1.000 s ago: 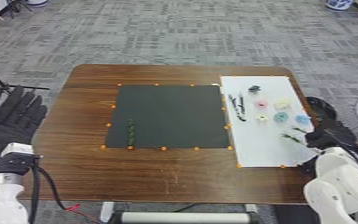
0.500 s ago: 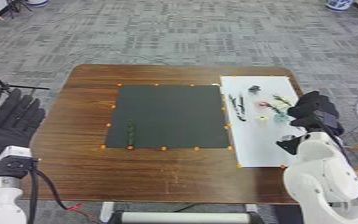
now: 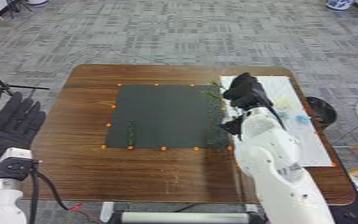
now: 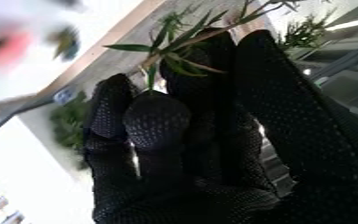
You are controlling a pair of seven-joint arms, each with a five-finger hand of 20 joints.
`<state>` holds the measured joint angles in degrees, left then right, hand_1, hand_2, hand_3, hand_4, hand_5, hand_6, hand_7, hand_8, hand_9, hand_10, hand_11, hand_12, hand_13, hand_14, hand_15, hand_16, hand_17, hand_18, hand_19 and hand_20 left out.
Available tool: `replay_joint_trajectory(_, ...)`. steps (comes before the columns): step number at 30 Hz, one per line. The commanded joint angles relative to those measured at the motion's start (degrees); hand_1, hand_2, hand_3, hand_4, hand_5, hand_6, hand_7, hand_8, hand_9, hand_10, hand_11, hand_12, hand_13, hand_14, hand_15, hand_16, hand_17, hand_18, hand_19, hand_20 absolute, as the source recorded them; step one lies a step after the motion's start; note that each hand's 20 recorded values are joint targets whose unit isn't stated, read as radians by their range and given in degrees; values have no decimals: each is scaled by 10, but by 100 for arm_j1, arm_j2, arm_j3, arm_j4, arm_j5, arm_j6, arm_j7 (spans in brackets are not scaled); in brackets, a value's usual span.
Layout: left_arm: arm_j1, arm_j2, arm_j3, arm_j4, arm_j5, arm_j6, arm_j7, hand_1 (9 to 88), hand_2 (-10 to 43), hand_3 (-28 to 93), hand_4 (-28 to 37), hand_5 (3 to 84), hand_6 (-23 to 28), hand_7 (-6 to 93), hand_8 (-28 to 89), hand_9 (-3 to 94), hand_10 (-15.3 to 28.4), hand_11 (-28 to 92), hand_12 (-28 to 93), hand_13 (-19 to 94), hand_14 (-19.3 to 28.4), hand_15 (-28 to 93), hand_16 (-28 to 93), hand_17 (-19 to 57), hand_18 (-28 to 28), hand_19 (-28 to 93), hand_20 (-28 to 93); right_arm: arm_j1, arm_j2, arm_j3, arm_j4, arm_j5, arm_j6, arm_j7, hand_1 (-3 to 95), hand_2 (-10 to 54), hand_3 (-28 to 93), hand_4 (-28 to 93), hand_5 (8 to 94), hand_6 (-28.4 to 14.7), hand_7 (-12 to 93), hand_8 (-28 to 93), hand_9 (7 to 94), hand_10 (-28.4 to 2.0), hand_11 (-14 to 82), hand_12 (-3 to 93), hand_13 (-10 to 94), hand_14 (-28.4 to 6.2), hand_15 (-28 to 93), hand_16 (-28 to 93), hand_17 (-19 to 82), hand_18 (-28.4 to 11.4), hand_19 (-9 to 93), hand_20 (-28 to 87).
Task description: Arrange flowers
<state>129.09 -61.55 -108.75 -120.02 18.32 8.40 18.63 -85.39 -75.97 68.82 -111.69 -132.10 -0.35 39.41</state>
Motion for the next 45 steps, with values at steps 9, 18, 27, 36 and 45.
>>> replay_joint_trajectory(9,-22,161,182,-36,73,86,-35,252,183,614,-283,398,85,59,-81,333,144,158,62,247,127,180,-54,-68,112,333,46,267,-1080,-943,1457,-609,-198,188,535,-95,705,-171,689,-18,520,123,746,-110,409,553,697,-129,759,427,354,-263,851,351)
replay_joint_trajectory(18,-164,301,295,1,78,112,-79,248,179,633,-283,399,86,58,-81,333,146,159,63,247,127,182,-55,-69,112,335,48,400,-1460,-1026,1664,-776,-1082,394,532,-95,685,-165,691,-16,517,128,746,-114,416,549,700,-128,758,427,356,-267,855,346)
replay_joint_trajectory(27,-69,270,245,-53,208,159,-90,245,174,652,-283,398,87,60,-79,332,149,160,65,245,128,181,-54,-68,112,334,47,466,-1445,-1089,1520,-585,-1413,406,536,-95,648,-153,721,-20,456,143,828,-99,323,425,820,-52,589,397,405,-268,855,321)
replay_joint_trajectory(36,-133,318,318,-21,202,130,-128,246,172,655,-283,400,87,62,-80,332,149,162,66,247,127,181,-54,-68,112,335,47,400,-1476,-1290,1374,-571,-1030,300,538,-95,659,-157,745,-25,415,165,888,-90,260,389,876,-42,522,395,432,-259,849,302)
replay_joint_trajectory(45,-184,369,367,-2,201,119,-176,246,171,656,-283,400,87,62,-80,332,150,162,66,246,128,182,-55,-68,112,335,47,261,-1595,-1366,1464,-730,-1052,324,533,-95,667,-163,744,-26,415,171,882,-95,276,389,879,-37,521,402,433,-258,852,298)
